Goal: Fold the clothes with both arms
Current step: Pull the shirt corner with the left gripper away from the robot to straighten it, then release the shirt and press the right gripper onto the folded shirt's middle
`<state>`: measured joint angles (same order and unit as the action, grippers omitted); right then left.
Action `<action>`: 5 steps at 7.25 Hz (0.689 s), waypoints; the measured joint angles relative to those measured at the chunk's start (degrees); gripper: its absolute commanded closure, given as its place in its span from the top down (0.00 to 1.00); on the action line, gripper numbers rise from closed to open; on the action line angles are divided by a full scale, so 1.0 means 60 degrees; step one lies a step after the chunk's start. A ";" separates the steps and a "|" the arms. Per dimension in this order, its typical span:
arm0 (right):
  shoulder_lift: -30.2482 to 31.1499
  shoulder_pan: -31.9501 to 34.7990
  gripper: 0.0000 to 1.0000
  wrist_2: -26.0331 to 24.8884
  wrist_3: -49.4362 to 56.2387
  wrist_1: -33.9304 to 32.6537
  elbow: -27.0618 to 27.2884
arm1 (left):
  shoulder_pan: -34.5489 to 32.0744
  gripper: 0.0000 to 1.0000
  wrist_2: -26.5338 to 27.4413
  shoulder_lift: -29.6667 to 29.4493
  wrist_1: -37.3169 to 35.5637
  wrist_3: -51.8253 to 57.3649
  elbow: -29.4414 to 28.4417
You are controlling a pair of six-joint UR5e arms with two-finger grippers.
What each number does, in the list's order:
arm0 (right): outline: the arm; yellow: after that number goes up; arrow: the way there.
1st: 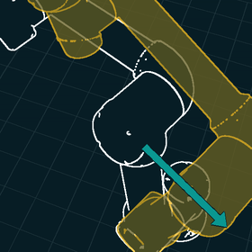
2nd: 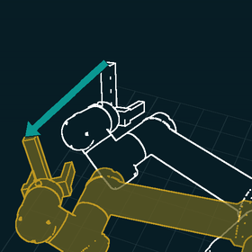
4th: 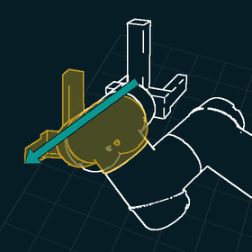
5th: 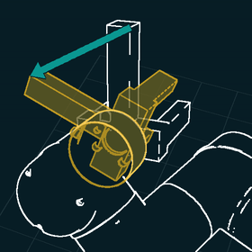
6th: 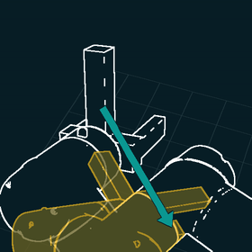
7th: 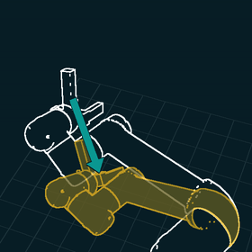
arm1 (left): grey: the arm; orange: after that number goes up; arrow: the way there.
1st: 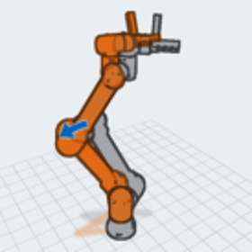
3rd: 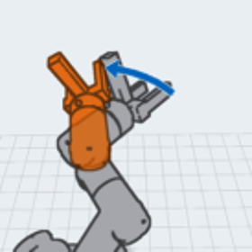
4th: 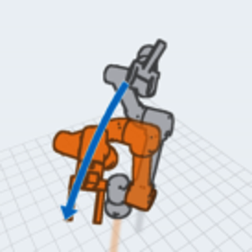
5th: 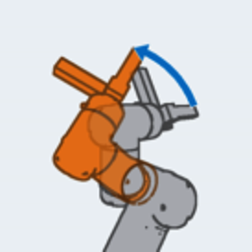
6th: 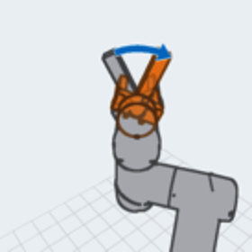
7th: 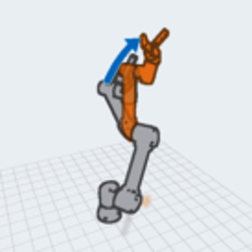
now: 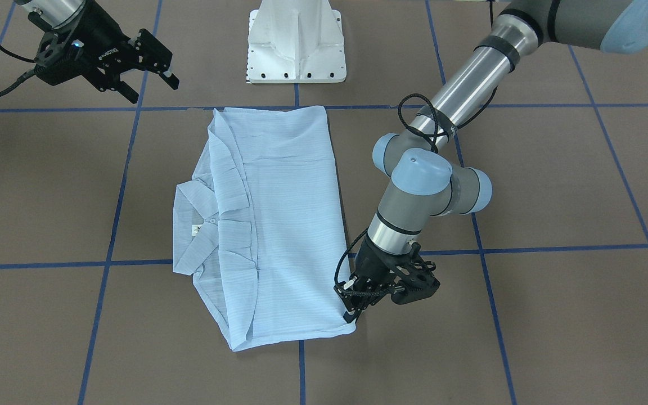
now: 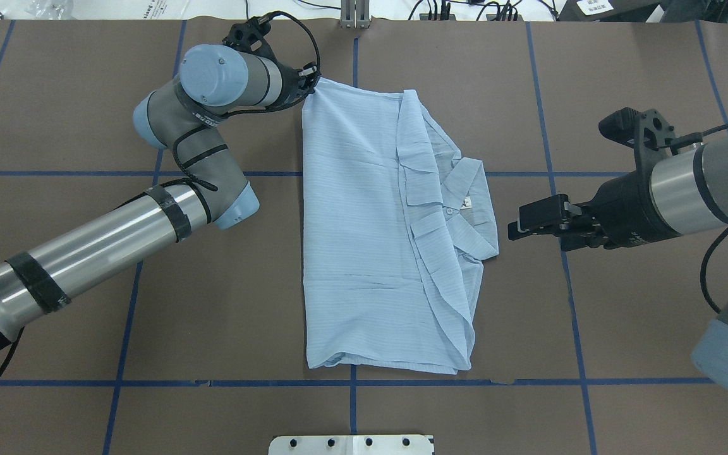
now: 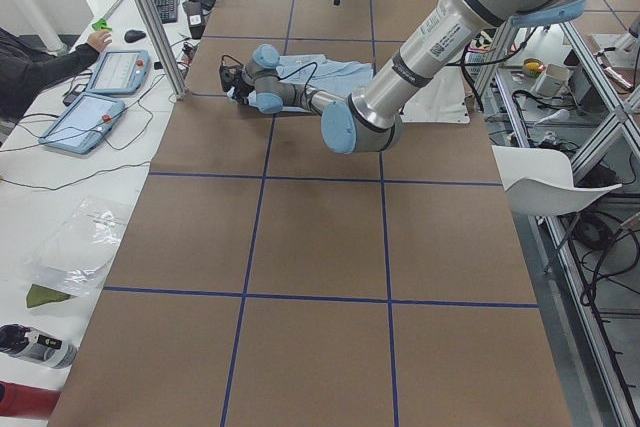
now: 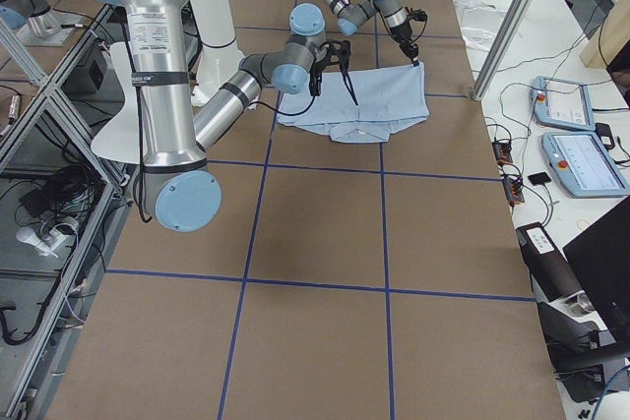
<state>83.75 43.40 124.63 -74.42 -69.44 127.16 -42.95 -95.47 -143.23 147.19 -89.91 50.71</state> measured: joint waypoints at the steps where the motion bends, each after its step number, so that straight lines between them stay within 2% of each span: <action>1: -0.0003 -0.0006 1.00 -0.0104 0.0007 0.0001 -0.0007 | -0.0001 0.00 0.0206 -0.0080 0.0117 0.0142 -0.0174; 4: -0.0062 -0.0018 1.00 -0.0221 0.0011 0.0001 -0.0078 | -0.0004 0.00 0.0362 -0.0513 0.0205 0.0244 -0.0632; 5: -0.0171 -0.0015 1.00 -0.0229 0.0009 0.0002 -0.0153 | -0.0009 0.07 0.0367 -0.0556 0.0208 0.0248 -0.0707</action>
<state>82.72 43.31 123.25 -74.37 -69.43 126.25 -43.01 -93.26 -146.56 148.44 -88.43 46.47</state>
